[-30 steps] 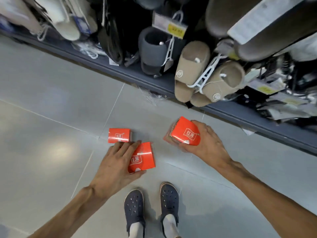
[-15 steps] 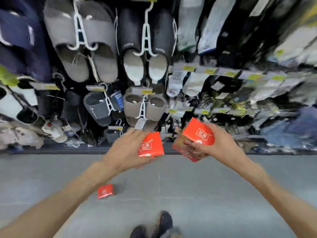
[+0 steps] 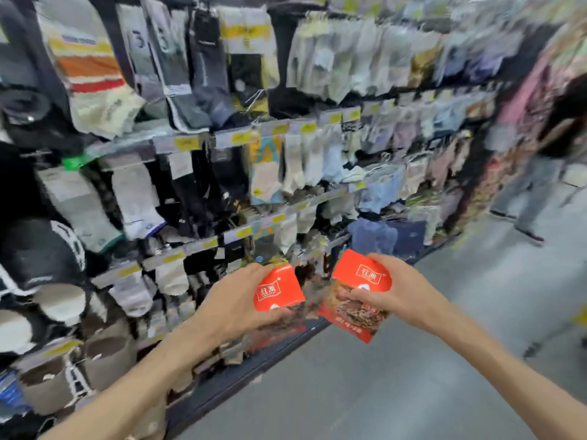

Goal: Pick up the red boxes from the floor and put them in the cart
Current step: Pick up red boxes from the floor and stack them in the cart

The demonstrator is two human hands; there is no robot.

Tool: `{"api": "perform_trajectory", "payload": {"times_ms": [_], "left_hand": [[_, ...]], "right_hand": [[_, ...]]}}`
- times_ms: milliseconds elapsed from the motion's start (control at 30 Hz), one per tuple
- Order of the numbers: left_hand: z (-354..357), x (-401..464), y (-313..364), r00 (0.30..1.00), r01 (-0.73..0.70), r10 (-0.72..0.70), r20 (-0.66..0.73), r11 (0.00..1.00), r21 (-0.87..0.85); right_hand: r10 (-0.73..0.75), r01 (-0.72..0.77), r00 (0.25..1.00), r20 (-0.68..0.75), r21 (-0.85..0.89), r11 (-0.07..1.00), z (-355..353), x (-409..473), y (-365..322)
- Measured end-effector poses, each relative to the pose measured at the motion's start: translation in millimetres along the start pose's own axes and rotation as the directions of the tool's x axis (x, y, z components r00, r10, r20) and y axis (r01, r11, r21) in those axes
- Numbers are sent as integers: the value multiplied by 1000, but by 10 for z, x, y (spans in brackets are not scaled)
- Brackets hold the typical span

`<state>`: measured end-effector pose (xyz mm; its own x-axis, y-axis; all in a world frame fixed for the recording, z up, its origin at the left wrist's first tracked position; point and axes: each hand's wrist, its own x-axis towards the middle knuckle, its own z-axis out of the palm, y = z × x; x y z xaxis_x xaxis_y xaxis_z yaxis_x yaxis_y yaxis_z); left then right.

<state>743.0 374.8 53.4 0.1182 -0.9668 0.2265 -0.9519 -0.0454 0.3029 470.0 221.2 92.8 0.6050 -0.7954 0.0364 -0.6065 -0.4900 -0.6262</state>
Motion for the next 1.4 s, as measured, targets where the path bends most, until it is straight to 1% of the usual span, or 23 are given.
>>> {"api": "perform_trajectory", "payload": {"times_ms": [167, 400, 600, 700, 800, 933, 1100, 1233, 1400], "left_hand": [[468, 1405, 799, 994, -103, 104, 33, 994, -42], [1060, 3114, 1818, 966, -232, 245, 81, 962, -141], [1661, 4700, 2465, 909, -383, 402, 111, 910, -157], [1952, 5540, 2806, 875, -445, 474, 104, 869, -216], [2205, 6416, 3156, 839, -500, 535, 99, 830, -248], [2528, 7617, 3755, 769, -594, 631, 98, 763, -255], [3018, 8901, 4669, 650, -715, 754, 95, 648, -261], [3598, 9817, 5430, 596, -745, 796, 110, 598, -295], [4342, 10871, 6377, 552, -767, 822, 140, 566, -303]], "right_hand": [[69, -70, 991, -113, -4, 998, -831, 244, 946], [216, -241, 948, -233, -84, 967, -1882, 710, 2178], [301, -340, 902, -308, -80, 937, -2701, 1237, 3121], [337, -388, 874, -349, -86, 918, -3117, 1599, 3597], [388, -449, 832, -396, -71, 891, -3589, 1956, 4038], [448, -536, 755, -478, -56, 843, -4244, 2353, 4625], [518, -629, 641, -567, 0, 778, -4978, 2733, 5560], [555, -673, 557, -619, 56, 737, -5541, 2994, 6412], [567, -684, 514, -644, 91, 724, -6314, 3332, 7603]]}}
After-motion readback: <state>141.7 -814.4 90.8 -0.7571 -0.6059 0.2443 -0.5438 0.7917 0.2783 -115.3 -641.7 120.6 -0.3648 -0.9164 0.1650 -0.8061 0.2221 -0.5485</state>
